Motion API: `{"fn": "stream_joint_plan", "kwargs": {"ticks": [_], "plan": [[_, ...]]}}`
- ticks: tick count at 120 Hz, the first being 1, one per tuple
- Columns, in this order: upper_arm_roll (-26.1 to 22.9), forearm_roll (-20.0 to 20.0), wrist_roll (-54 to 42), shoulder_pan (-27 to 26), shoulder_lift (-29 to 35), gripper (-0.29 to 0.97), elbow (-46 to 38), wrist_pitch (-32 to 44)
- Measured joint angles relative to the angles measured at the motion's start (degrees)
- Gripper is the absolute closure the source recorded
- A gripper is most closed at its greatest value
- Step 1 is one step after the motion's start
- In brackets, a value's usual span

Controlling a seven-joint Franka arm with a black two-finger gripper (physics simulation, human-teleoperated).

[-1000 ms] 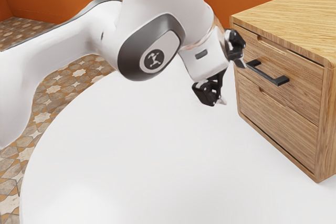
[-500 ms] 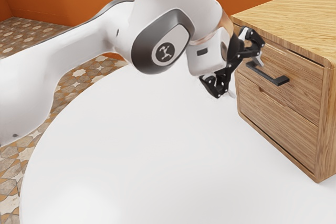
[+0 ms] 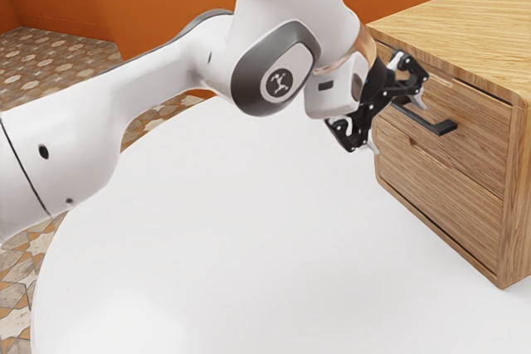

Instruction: Pull the drawer handle with one arm to open the drawer

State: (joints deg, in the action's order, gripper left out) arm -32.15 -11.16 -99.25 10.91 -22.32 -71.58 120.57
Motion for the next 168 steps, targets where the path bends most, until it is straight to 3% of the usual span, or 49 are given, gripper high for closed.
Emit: {"fn": "stream_joint_plan", "kwargs": {"ticks": [48,63,111,154,168], "plan": [[-0.15,-0.09,-3.12,0.53,-3.41,0.00,0.58,0.04],[0.06,0.33,-3.56,1.89,1.61,0.07,-4.42,0.12],[0.72,6.95,-4.63,6.45,14.37,0.05,-18.85,0.43],[4.30,13.45,-5.26,6.38,27.35,0.01,-31.61,1.87],[6.68,14.76,-5.39,3.68,30.63,0.01,-34.64,2.45]]}}
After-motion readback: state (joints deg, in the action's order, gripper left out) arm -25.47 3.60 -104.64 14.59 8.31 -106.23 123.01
